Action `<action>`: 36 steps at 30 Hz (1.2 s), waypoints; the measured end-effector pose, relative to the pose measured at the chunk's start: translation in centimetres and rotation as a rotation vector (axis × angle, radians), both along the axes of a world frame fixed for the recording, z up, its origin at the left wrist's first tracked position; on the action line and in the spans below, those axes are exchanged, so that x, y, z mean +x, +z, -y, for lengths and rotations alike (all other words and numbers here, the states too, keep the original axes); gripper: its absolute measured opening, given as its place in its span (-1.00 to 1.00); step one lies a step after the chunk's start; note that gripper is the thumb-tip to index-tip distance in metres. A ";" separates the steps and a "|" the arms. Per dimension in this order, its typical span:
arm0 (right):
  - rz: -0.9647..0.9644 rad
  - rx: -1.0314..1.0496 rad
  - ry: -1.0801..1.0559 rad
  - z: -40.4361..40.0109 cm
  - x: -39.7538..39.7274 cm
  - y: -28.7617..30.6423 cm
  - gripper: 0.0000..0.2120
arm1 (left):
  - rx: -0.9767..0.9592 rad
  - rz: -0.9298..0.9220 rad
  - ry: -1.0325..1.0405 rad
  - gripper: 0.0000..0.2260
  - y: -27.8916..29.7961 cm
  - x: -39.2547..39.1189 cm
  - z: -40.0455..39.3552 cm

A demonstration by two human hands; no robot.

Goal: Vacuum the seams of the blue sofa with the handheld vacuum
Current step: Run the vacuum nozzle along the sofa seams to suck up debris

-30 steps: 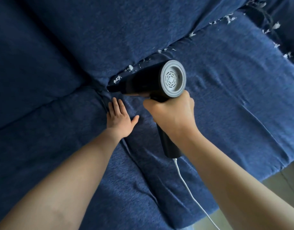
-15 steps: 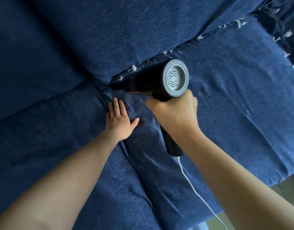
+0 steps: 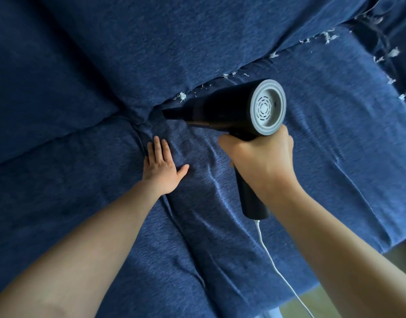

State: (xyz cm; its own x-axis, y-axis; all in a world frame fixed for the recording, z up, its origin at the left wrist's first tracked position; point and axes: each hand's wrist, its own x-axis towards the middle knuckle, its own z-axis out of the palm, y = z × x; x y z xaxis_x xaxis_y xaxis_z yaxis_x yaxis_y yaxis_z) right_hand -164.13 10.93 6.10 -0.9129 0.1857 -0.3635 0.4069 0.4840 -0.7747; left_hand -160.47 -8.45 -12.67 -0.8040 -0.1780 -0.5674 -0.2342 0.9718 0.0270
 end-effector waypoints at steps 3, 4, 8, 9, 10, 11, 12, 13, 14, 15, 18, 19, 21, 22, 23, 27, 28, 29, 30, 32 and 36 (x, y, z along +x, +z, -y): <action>0.007 -0.012 0.010 0.0 -0.1 0.5 -0.76 | 0.008 -0.002 0.009 -0.11 0.1 -0.1 -0.1; 0.023 -0.013 0.026 0.1 -0.1 0.6 -0.77 | 0.010 -0.002 0.012 -0.11 0.2 -0.1 -0.1; 0.059 0.004 0.071 0.1 -0.3 0.4 -0.77 | 0.007 -0.005 0.008 -0.11 0.2 -0.1 -0.1; 0.058 0.006 0.061 0.0 -0.4 0.4 -0.78 | 0.003 -0.011 0.008 -0.11 0.2 -0.1 -0.2; 0.055 0.010 0.046 -0.2 -0.6 0.3 -0.80 | -0.001 -0.018 0.008 -0.11 0.2 -0.1 -0.2; 0.055 0.016 0.031 -0.4 -0.8 0.3 -0.81 | -0.004 -0.020 0.010 -0.11 0.2 -0.1 -0.2; 0.057 0.016 0.016 -0.6 -1.0 0.4 -0.83 | -0.004 -0.014 0.011 -0.11 0.3 -0.2 -0.3; 0.062 0.010 0.006 -0.8 -1.1 0.5 -0.84 | -0.002 -0.009 0.013 -0.11 0.4 -0.2 -0.3; 0.065 0.001 0.005 -1.0 -1.3 0.5 -0.84 | 0.001 -0.011 0.019 -0.11 0.4 -0.3 -0.3; 0.069 0.002 0.013 -1.0 -1.3 0.6 -0.83 | 0.009 -0.019 0.029 -0.12 0.5 -0.3 -0.3; 0.062 0.012 0.038 -1.2 -1.4 0.7 -0.81 | 0.030 -0.122 0.051 -0.20 0.5 -0.7 0.1; 0.064 0.010 0.038 -1.2 -1.5 0.8 -0.82 | 0.030 -0.156 0.048 -0.23 0.6 -1.0 0.3; 0.066 -0.002 0.027 -1.3 -1.7 0.8 -0.83 | 0.044 -0.186 0.044 -0.28 0.7 -1.8 0.5; 0.063 -0.006 0.020 -1.4 -1.9 0.7 -0.83 | 0.059 -0.193 0.058 -0.28 0.8 -2.4 0.6; 0.061 -0.007 0.016 -1.4 -1.9 0.7 -0.82 | 0.078 -0.191 0.084 -0.25 0.9 -2.9 0.7; 0.053 -0.037 0.020 -1.2 -1.9 0.8 -0.83 | 0.076 -0.078 0.151 -0.07 1.2 -4.6 0.8; 0.056 -0.048 0.024 -1.2 -1.9 0.8 -0.83 | 0.047 -0.045 0.132 -0.05 1.2 -4.8 0.7; 0.057 -0.062 0.026 -1.1 -1.9 0.9 -0.83 | 0.018 -0.019 0.113 -0.04 1.3 -4.9 0.6; 0.052 -0.076 0.024 -1.0 -2.1 0.9 -0.84 | -0.005 0.000 0.101 -0.04 1.3 -4.9 0.5; 0.047 -0.073 0.030 -0.7 -2.5 0.8 -0.83 | -0.020 0.021 0.096 -0.04 1.4 -5.0 0.3; 0.091 -0.049 0.062 0.0 -3.1 0.3 -0.76 | -0.030 0.041 0.098 -0.04 1.6 -5.0 0.3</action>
